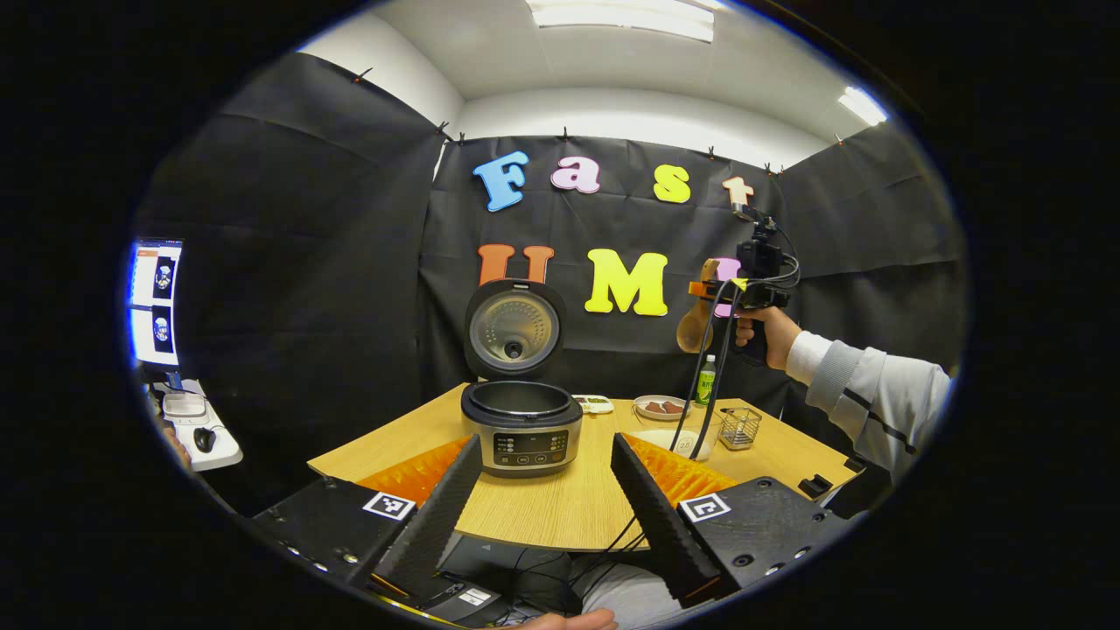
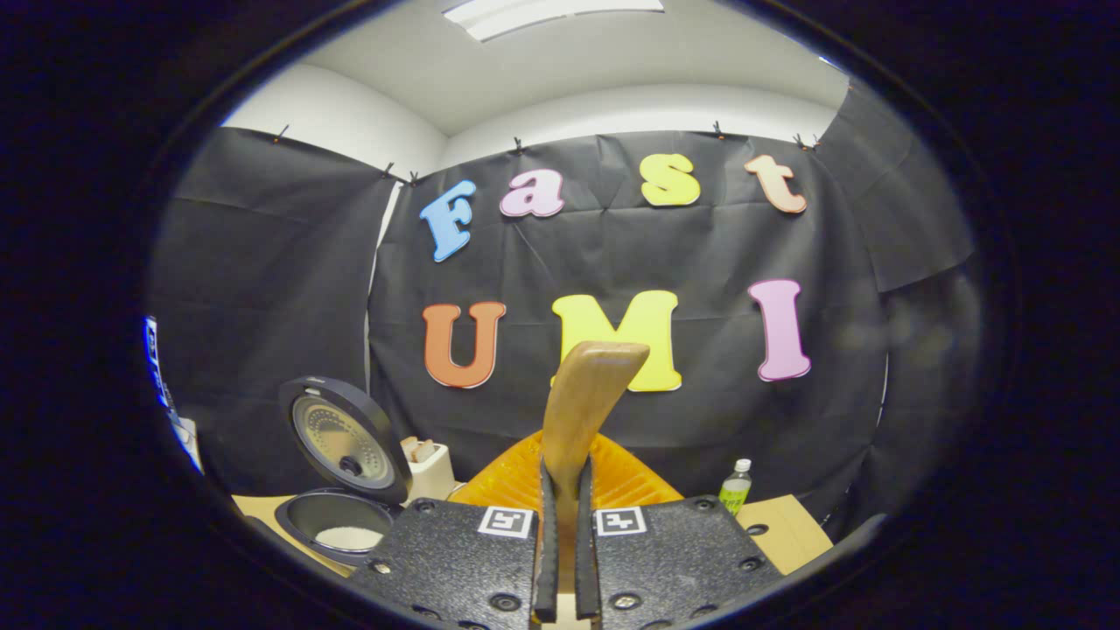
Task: Close the left gripper, press the button to open the rice cooker; take a wooden spoon from the chopstick holder with the right hand, scoop a spoonful of rice and pour it into the rice cooker, then put the wooden spoon back into the chopstick holder.
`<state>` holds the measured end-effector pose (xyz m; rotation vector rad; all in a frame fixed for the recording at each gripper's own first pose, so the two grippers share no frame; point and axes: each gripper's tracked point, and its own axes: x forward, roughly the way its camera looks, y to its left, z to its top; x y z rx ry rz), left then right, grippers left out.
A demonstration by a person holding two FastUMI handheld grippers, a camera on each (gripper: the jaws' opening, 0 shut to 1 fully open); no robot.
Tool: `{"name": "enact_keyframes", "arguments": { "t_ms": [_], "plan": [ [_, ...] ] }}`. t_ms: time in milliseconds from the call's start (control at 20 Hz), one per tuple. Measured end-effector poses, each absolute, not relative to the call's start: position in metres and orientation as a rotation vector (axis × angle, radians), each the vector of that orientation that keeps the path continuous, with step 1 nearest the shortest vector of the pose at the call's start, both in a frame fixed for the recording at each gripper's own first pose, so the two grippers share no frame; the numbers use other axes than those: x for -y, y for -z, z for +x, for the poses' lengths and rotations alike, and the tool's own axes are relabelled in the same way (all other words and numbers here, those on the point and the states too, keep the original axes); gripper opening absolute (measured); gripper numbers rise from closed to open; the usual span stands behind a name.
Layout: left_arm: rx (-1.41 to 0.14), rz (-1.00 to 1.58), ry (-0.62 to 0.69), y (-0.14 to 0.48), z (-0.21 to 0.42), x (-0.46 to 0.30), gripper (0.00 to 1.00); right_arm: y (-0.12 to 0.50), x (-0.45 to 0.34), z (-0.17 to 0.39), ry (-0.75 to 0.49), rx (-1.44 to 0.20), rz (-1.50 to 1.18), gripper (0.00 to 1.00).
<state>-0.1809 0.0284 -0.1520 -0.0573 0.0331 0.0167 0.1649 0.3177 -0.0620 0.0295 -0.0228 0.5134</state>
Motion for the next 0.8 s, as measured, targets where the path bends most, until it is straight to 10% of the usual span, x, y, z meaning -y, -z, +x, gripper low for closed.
{"name": "enact_keyframes", "arguments": {
  "t_ms": [800],
  "plan": [
    [-0.022, -0.009, 0.008, 0.153, -0.163, 0.002, 0.95, 0.146, -0.164, 0.223, -0.324, -0.097, 0.015, 0.14]
  ]
}}
